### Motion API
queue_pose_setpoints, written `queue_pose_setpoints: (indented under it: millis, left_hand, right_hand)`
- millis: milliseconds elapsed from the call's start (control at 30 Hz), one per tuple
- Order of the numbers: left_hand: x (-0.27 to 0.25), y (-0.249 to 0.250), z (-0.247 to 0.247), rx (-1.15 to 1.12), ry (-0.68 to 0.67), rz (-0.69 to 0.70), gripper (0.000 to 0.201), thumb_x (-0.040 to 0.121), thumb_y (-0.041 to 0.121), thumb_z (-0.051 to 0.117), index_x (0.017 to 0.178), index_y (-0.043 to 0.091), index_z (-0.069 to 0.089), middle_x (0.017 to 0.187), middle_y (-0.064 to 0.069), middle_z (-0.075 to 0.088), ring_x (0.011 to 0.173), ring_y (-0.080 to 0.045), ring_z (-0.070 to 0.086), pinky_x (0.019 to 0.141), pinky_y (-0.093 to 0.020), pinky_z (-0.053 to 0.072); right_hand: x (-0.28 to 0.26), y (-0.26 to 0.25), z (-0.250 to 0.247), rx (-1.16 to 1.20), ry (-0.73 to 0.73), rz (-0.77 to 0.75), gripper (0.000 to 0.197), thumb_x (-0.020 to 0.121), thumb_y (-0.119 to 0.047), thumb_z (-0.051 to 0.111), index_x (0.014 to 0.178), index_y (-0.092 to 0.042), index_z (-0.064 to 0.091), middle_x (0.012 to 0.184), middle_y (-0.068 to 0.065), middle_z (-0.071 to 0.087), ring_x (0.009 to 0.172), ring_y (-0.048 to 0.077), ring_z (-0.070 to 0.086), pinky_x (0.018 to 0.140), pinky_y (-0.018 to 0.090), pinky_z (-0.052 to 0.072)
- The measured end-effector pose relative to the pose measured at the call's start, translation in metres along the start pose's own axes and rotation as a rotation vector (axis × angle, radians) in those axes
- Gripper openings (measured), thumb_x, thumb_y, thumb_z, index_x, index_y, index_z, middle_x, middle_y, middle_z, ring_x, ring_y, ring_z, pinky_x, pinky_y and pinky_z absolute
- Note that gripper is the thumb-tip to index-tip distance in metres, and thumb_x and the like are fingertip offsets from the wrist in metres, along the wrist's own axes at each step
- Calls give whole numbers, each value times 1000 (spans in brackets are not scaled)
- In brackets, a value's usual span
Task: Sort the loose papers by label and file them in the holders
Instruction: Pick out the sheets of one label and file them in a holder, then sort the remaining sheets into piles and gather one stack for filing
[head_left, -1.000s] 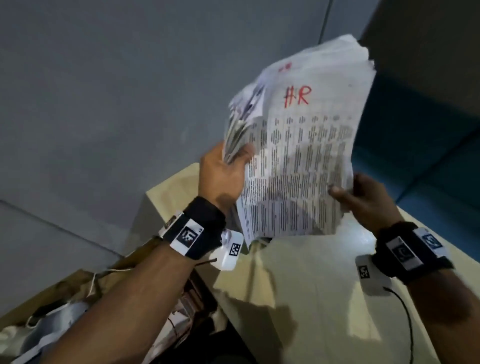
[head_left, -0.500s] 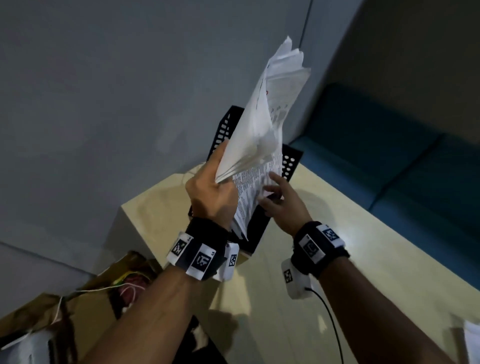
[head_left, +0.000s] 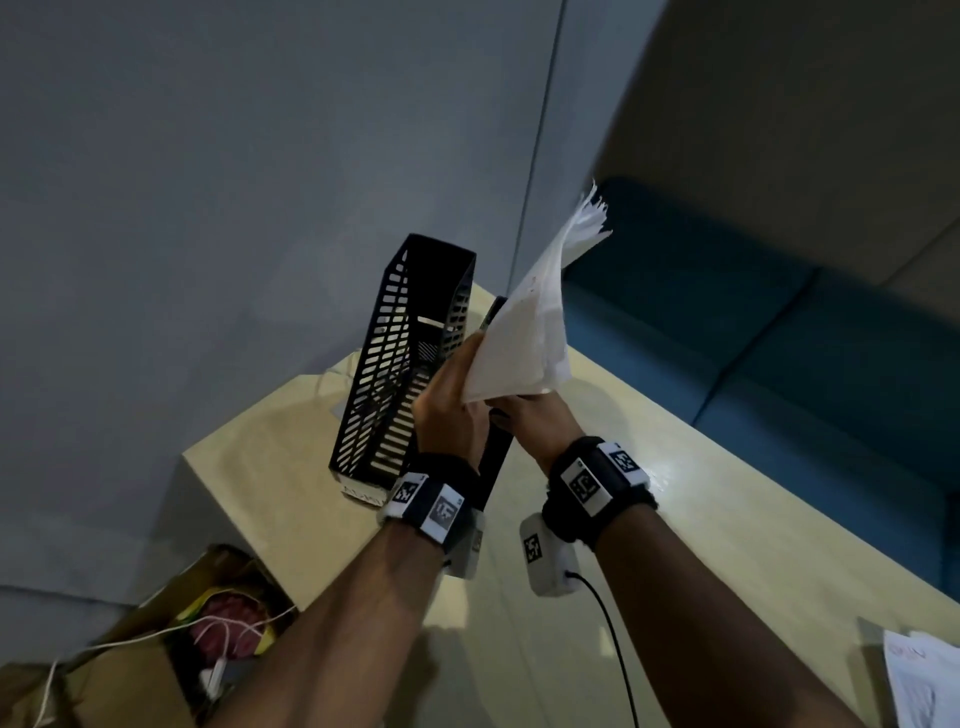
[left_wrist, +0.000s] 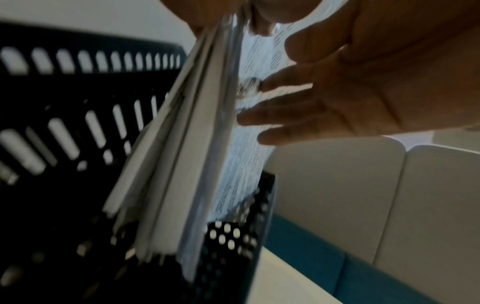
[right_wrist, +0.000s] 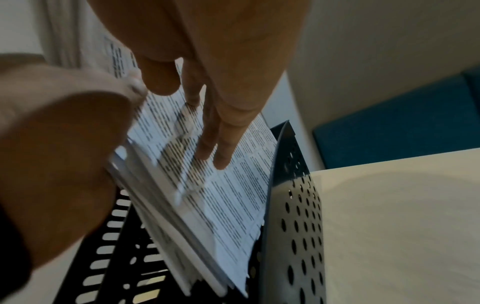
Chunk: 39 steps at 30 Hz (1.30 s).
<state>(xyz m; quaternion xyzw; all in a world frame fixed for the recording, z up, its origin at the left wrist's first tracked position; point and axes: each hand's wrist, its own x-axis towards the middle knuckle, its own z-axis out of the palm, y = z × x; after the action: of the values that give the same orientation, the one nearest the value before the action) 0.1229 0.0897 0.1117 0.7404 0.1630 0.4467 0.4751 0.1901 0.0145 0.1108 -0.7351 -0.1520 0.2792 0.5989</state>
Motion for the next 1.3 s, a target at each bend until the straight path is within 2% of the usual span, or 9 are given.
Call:
queue_pose_setpoints:
  millis: [233,367,533,667,767,900,1133,1200,1300]
  left_hand:
    - [-23,-34,10,122,-176,-352,38,97,4,48,135,1,50,128,-13,59,117,-20,55,88,-12,46]
    - [-38,-34,2,206,-138,0,66,89,13,58,147,12,28,153,-16,31,144,-25,29,115,-36,31]
    - [-29,-16,-4,242,-132,430,58,81,-19,54,128,15,48,146,-15,31,144,-28,27,108,-43,42]
    - [-24,7,14,208,-115,520,46,79,-18,52,113,12,60,138,-18,45,138,-27,37,108,-49,38]
    - [-63,35,49,44,-391,521,44,74,-17,49,106,9,63,134,-12,50,134,-18,43,110,-34,35]
    - [-161,38,102,-94,-946,117,38,79,-14,51,101,13,67,116,-1,61,110,-11,58,93,-30,51]
    - [-297,52,167,59,-1517,-183,33,91,0,46,100,26,65,120,6,62,103,-11,58,99,-31,46]
    - [-320,69,184,56,-1551,-179,34,90,-1,47,102,24,66,123,2,62,105,-15,58,98,-26,44]
    - [-353,98,204,74,-1591,-186,32,91,1,47,110,19,66,124,-1,62,101,-15,58,92,-20,43]
  right_hand:
    - [2,4,-8,-337,-78,-39,21,97,-13,48,108,1,58,102,12,60,88,27,56,71,34,45]
    - [2,10,-13,-474,-159,-120,21,96,-15,51,111,-6,63,112,5,63,97,21,58,85,27,45]
    - [2,47,-29,-871,-72,-217,34,92,-22,54,125,-32,59,143,-6,48,134,16,40,114,50,21]
    - [-33,58,-56,-615,92,-142,27,94,-19,53,118,-26,64,129,-4,61,128,15,48,117,39,22]
    - [-83,90,-102,-488,249,-14,23,93,-19,57,112,-24,68,112,-5,69,107,13,61,98,31,46]
    - [-177,147,-194,-503,512,200,20,91,-14,59,107,-19,70,102,2,72,97,17,66,80,15,43]
    - [-388,222,-320,-648,1113,602,25,90,-5,54,110,-11,68,123,16,60,113,35,56,91,39,48]
    - [-429,248,-330,-706,1142,771,32,89,-10,57,120,-14,63,132,16,53,118,36,51,94,43,45]
    - [-465,291,-322,-681,773,1014,50,92,-24,51,141,-13,43,149,15,38,134,33,39,108,42,36]
